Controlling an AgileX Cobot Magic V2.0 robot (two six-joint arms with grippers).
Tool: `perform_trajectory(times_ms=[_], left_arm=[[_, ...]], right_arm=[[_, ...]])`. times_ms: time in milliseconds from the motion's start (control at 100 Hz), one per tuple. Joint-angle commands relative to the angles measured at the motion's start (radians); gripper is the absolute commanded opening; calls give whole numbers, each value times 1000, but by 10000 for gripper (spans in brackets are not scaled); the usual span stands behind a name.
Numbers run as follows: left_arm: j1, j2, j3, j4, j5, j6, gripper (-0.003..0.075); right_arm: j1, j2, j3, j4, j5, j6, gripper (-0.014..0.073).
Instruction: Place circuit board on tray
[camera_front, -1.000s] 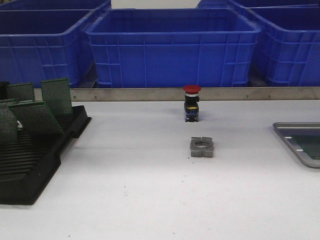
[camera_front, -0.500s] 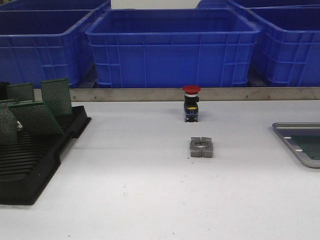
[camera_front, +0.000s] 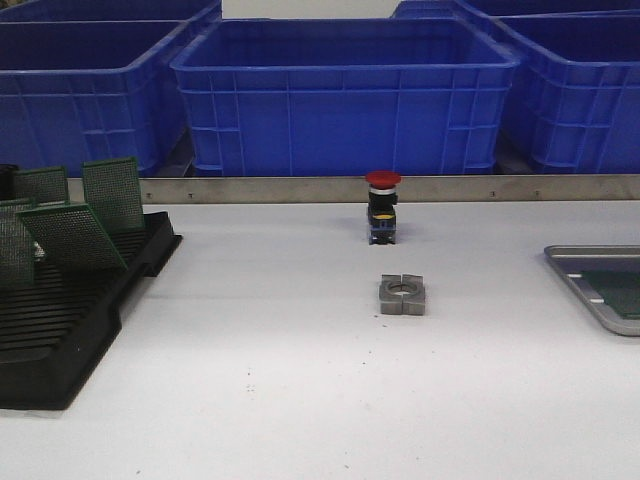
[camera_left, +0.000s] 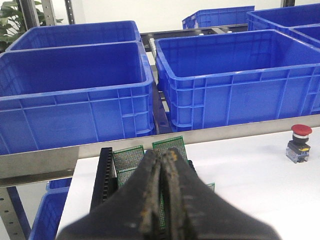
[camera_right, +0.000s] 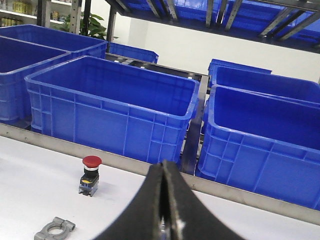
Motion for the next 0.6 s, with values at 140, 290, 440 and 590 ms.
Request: perform_trajectory(times_ms=[140, 290, 440, 590], left_arm=[[3, -8, -10, -20, -58, -6, -17], [3, -8, -10, -20, -58, -6, -17], [3, -8, -10, -20, -58, -6, -17], [3, -8, -10, -20, -58, -6, -17]], right_arm=[[2, -1, -19, 8, -40, -8, -60], [2, -1, -19, 8, -40, -8, -60], [2, -1, -19, 8, -40, -8, -60], [2, -1, -19, 8, -40, -8, -60]])
